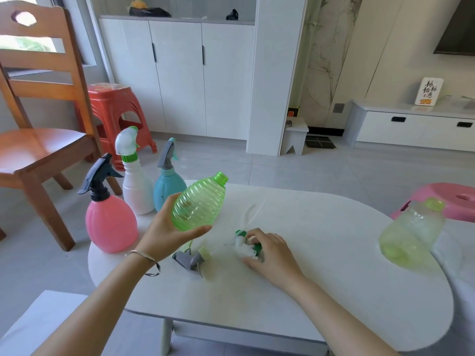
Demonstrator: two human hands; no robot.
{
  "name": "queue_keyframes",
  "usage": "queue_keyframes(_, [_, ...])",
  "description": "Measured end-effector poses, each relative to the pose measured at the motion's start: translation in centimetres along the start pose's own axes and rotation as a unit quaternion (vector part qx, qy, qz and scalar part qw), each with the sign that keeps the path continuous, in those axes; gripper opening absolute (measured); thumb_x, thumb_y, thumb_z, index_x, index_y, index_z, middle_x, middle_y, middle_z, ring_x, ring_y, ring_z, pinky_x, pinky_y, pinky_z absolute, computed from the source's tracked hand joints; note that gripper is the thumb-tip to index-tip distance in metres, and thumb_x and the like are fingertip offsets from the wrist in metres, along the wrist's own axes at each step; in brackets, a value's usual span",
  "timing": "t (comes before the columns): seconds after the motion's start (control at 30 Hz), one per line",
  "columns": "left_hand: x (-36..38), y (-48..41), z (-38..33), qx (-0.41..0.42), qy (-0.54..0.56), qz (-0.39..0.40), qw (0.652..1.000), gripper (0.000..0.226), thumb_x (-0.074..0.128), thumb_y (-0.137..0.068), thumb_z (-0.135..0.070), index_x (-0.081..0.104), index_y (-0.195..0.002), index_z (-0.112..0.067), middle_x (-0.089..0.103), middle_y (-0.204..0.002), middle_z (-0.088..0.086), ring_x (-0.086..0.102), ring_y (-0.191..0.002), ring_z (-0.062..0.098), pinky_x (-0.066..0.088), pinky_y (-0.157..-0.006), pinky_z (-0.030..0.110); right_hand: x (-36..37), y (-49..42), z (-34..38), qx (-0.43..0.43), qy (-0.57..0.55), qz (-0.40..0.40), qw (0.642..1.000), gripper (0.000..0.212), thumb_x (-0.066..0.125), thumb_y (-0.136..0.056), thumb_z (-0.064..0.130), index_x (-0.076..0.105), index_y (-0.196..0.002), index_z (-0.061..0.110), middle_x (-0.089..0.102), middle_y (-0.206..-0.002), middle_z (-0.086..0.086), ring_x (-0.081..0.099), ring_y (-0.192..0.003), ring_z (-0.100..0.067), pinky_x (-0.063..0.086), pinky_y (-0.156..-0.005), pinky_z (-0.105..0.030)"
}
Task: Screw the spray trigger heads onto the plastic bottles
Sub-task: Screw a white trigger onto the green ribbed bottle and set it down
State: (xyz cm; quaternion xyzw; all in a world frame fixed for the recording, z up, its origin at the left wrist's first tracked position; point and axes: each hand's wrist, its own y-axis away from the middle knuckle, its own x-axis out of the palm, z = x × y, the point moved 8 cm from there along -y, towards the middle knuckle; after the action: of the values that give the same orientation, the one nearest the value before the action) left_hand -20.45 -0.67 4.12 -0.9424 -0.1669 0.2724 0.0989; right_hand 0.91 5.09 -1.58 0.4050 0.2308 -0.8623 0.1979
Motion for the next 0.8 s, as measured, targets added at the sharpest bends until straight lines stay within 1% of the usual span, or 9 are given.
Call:
queue_keyframes(0.1, [0.8, -0.4, -0.1, -0.003, 0.010, 0.007, 1.000, 0.078, 0.080, -0.050, -0.054, 0.045, -0.117, -0.036, 0.059, -0.107, -0.020, 0.052, -0.097, -0.020, 0.039, -0.072, -0.003, -2.3, 0.1, -2.2, 0.060, -0.066, -0.018, 0.996, 0.033, 0.072, -0.075, 0.028, 0.056, -0.103, 0.020, 0.065, -0.096, 0.000, 0.058, -0.090, -0.021, 0.040, -0.080, -0.025])
queue_keyframes(0.23, [2.5, -0.9, -0.2, -0.014, 0.011, 0.017, 1.000, 0.083, 0.078, -0.045, -0.062, 0.044, -0.118, -0.039, 0.059, -0.107, -0.023, 0.051, -0.099, -0.021, 0.038, -0.077, 0.004, -6.0, 0.7, -5.6, 0.147, -0.194, -0.102, 0.965, 0.024, 0.068, -0.082, 0.026, 0.053, -0.100, 0.028, 0.065, -0.093, 0.000, 0.060, -0.087, -0.015, 0.040, -0.070, -0.011])
queue_keyframes(0.3, [3.5, -1.1, -0.4, -0.013, 0.008, 0.022, 1.000, 0.085, 0.078, -0.044, -0.063, 0.044, -0.118, -0.039, 0.059, -0.108, -0.021, 0.052, -0.100, -0.017, 0.038, -0.080, 0.008, -7.7, 1.0, -6.8, 0.171, -0.303, -0.168, 0.922, 0.019, 0.061, -0.089, 0.020, 0.053, -0.106, 0.022, 0.065, -0.092, -0.006, 0.060, -0.087, -0.020, 0.043, -0.072, -0.016])
queue_keyframes(0.4, [4.9, -1.3, -0.7, -0.011, 0.012, 0.028, 0.999, 0.090, 0.079, -0.044, -0.062, 0.045, -0.122, -0.034, 0.060, -0.110, -0.015, 0.056, -0.102, -0.003, 0.040, -0.085, 0.019, -10.0, 1.2, -8.0, 0.183, -0.438, -0.220, 0.852, 0.023, 0.046, -0.097, 0.018, 0.053, -0.117, 0.013, 0.065, -0.098, 0.000, 0.064, -0.094, -0.022, 0.048, -0.085, -0.028])
queue_keyframes(0.47, [5.7, -1.5, -0.9, -0.009, 0.018, 0.028, 0.999, 0.091, 0.080, -0.044, -0.061, 0.045, -0.123, -0.032, 0.060, -0.111, -0.013, 0.057, -0.104, 0.003, 0.041, -0.088, 0.022, -11.1, 1.4, -8.6, 0.189, -0.518, -0.238, 0.800, 0.021, 0.042, -0.098, 0.020, 0.056, -0.112, 0.014, 0.064, -0.097, -0.004, 0.064, -0.092, -0.022, 0.048, -0.088, -0.034])
queue_keyframes(0.53, [6.3, -1.5, -1.0, -0.006, 0.013, 0.031, 0.999, 0.092, 0.080, -0.044, -0.061, 0.044, -0.124, -0.032, 0.060, -0.111, -0.012, 0.058, -0.103, 0.005, 0.041, -0.087, 0.022, -11.9, 1.8, -9.3, 0.203, -0.571, -0.264, 0.750, 0.020, 0.043, -0.096, 0.024, 0.058, -0.105, 0.015, 0.060, -0.090, -0.007, 0.063, -0.085, -0.020, 0.047, -0.086, -0.033])
queue_keyframes(0.6, [6.8, -1.6, -1.1, -0.001, 0.000, 0.034, 0.999, 0.093, 0.079, -0.044, -0.063, 0.042, -0.124, -0.033, 0.059, -0.111, -0.014, 0.057, -0.102, 0.005, 0.040, -0.085, 0.020, -12.7, 2.2, -10.1, 0.212, -0.558, -0.294, 0.747, 0.022, 0.045, -0.095, 0.028, 0.058, -0.104, 0.013, 0.058, -0.091, -0.008, 0.061, -0.079, -0.019, 0.048, -0.083, -0.032])
queue_keyframes(0.7, [7.4, -1.7, -1.2, 0.005, -0.009, 0.036, 0.999, 0.091, 0.077, -0.043, -0.065, 0.041, -0.121, -0.036, 0.056, -0.108, -0.020, 0.056, -0.100, 0.004, 0.040, -0.082, 0.017, -13.8, 2.5, -10.7, 0.202, -0.509, -0.321, 0.772, 0.026, 0.052, -0.092, 0.032, 0.060, -0.102, 0.009, 0.058, -0.089, -0.002, 0.059, -0.068, -0.012, 0.051, -0.083, -0.031])
queue_keyframes(0.8, [7.6, -1.8, -0.9, 0.008, -0.020, 0.039, 0.999, 0.090, 0.078, -0.044, -0.066, 0.040, -0.120, -0.039, 0.055, -0.107, -0.024, 0.056, -0.100, 0.003, 0.040, -0.081, 0.017, -14.4, 2.9, -10.9, 0.185, -0.478, -0.342, 0.788, 0.014, 0.055, -0.092, 0.024, 0.061, -0.090, 0.012, 0.056, -0.077, 0.000, 0.060, -0.063, -0.011, 0.052, -0.088, -0.036])
